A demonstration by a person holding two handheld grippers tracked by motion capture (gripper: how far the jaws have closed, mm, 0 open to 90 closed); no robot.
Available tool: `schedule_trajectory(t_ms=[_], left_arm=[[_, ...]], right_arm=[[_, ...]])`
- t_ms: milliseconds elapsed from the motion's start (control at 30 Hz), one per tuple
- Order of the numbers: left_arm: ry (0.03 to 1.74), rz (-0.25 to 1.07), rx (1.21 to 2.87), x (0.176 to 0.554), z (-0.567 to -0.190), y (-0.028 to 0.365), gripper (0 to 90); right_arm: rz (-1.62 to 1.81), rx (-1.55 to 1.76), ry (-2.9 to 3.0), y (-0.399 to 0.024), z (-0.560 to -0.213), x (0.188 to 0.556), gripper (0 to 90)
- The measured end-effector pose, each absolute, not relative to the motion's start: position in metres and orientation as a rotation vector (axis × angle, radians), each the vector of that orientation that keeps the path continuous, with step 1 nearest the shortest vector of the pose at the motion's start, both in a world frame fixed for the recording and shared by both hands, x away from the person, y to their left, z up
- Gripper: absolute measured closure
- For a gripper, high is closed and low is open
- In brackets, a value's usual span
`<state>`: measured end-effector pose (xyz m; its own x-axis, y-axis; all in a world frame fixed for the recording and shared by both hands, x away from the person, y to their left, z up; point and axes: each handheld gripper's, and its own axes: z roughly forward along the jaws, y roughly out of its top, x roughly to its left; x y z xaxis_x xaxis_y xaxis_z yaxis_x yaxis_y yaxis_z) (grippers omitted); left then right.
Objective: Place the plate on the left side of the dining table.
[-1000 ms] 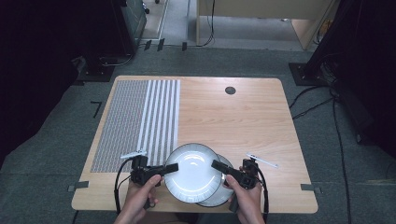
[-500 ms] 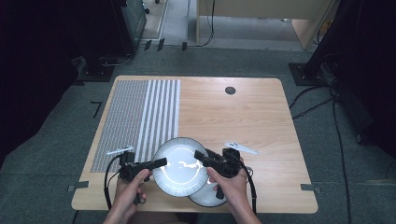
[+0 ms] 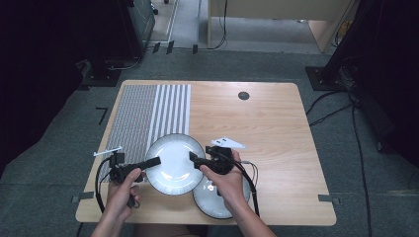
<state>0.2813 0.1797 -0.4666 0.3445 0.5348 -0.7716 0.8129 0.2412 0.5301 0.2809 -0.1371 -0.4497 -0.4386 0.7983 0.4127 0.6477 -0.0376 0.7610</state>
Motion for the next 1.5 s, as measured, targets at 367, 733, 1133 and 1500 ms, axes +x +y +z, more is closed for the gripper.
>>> schedule_trajectory(t_ms=[367,733,1133,1500], left_arm=[[1.397,-0.281,1.371,0.304,-0.465,0.203,81.0],[1.465,-0.255,1.333,0.329,-0.464,0.225,81.0],[1.521,-0.257,1.284,0.360,-0.468,0.237,81.0],[1.597,-0.245,1.221,0.395,-0.483,0.248,81.0]], right_arm=[[1.598,1.611,2.081,-0.106,-0.447,0.324,55.3],[1.572,1.612,2.109,-0.096,-0.452,0.356,69.1],[1.518,1.701,2.176,-0.079,-0.458,0.394,79.8],[1.445,1.721,2.163,-0.057,-0.468,0.436,77.7]])
